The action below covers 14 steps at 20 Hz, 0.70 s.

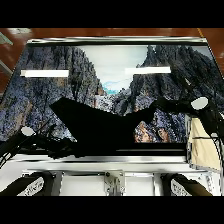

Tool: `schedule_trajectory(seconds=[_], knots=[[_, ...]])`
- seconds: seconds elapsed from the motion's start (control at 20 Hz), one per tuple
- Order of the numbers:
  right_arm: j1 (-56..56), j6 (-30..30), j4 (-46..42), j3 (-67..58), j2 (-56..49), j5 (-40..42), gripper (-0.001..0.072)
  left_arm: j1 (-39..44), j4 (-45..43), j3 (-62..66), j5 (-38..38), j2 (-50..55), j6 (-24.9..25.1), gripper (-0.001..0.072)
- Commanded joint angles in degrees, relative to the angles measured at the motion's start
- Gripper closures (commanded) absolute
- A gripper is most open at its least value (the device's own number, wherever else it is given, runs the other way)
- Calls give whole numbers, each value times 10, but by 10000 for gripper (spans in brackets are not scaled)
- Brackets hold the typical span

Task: Fold the shirts.

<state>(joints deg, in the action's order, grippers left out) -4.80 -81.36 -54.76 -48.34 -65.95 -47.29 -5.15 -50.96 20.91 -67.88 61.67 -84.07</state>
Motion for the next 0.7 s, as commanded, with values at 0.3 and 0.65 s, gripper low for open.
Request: schedule_trajectory(seconds=[0.3, 0.65], knots=[[0, -3, -2, 0, 1, -2, 649, 74, 78, -7, 80, 81, 35, 154], [0, -6, 11, -1, 2, -1, 649, 76, 70, 15, 78, 68, 54, 669]])
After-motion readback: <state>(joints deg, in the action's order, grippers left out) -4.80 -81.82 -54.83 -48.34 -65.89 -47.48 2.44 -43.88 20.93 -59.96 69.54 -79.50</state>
